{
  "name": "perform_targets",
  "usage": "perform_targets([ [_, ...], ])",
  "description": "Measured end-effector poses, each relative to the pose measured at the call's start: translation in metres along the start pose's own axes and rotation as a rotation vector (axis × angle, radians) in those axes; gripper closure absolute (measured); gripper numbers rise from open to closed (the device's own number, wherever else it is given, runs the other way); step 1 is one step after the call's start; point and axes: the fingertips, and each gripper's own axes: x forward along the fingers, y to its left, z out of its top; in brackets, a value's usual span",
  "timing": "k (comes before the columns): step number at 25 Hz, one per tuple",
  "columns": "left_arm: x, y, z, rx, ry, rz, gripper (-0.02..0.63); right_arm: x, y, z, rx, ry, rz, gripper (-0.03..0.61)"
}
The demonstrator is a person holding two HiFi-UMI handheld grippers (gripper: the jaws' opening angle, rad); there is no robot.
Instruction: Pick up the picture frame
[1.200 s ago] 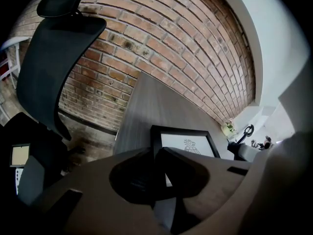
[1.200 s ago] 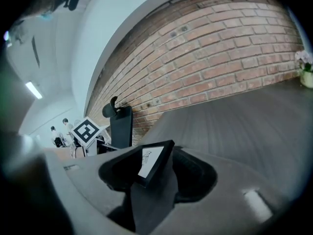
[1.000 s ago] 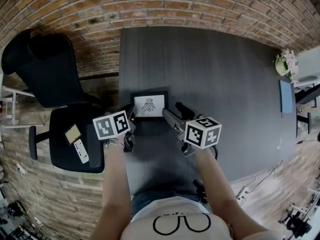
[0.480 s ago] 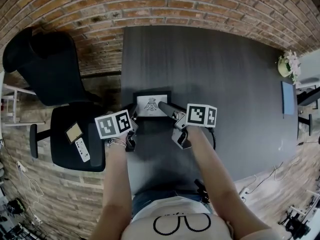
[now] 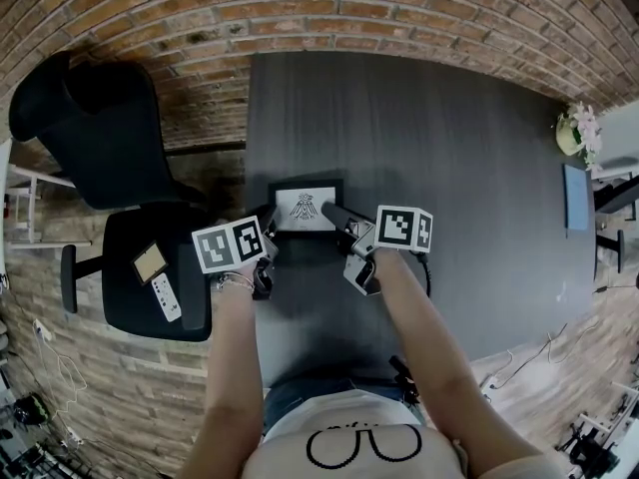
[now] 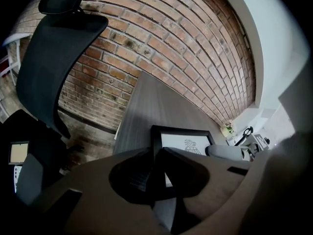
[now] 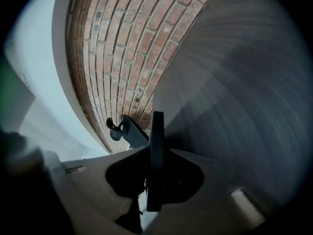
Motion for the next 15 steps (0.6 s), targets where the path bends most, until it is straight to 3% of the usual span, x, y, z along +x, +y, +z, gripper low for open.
perform_targets([
  [5, -0.006, 0.000, -0.004, -0.001, 0.002, 0.014, 0.543, 0.000, 0.002, -0.002, -0.003, -0.007, -0.015, 0.523],
  [8, -0.015, -0.002, 0.000, 0.001, -0.037, 0.019, 0.540, 0.001, 0.003, -0.002, -0.004, -0.008, -0.020, 0.523],
  [12, -0.029, -0.008, 0.012, 0.039, -0.091, 0.040, 0.414, 0.002, 0.002, -0.001, -0.013, -0.008, -0.028, 0.523],
  [15, -0.040, -0.010, 0.018, 0.074, -0.110, 0.061, 0.408, 0.002, 0.005, -0.002, -0.012, -0.016, -0.023, 0.523],
])
